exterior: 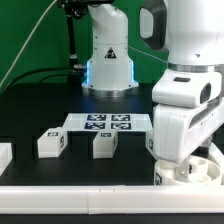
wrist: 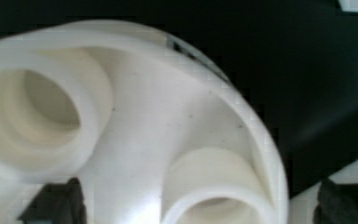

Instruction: Assemble stool

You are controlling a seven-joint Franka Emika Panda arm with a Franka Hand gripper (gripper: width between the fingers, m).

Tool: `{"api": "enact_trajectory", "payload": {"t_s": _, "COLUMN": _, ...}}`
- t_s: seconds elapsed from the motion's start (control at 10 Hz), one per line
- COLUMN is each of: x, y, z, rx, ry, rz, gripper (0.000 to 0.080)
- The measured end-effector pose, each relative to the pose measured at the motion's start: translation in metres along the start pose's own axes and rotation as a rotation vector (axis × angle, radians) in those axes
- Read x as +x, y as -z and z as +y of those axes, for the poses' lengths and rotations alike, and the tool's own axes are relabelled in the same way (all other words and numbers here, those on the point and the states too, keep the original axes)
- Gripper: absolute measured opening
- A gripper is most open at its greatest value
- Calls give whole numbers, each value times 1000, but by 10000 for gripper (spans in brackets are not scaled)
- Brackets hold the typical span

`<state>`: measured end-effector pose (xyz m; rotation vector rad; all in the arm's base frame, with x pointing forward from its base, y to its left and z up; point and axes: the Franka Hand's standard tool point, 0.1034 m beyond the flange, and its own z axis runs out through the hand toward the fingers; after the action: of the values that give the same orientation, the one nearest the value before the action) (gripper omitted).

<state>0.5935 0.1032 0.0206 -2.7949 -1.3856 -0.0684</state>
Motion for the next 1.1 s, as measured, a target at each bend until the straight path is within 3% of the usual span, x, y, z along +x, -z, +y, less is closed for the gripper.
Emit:
{"api": "enact_trajectory", "payload": {"t_s": 0.3, "x": 1, "y": 2, "z": 0, "rx": -8, "ry": 16, "rz": -2, "gripper": 649}}
{"api": "enact_trajectory", "payload": {"t_s": 0.5, "x": 5, "y": 30, "z": 5, "rx": -27, "ry": 15, "rz": -10, "gripper": 649}}
{"api": "enact_trajectory", "payload": {"t_s": 0.6, "x": 4, "y": 36, "z": 5, "rx": -24, "ry": -42, "rz": -19, "gripper": 649}}
{"api": "enact_trajectory", "payload": {"t_s": 0.8, "x": -1, "y": 45, "z": 23, "rx": -23, "ry": -18, "rz": -27, "gripper": 649}}
{"api": "enact_trajectory", "payload": {"t_s": 1.1, "x": 2, "y": 41, "z": 17, "rx": -18, "ry": -257, "rz": -19, "gripper": 649}}
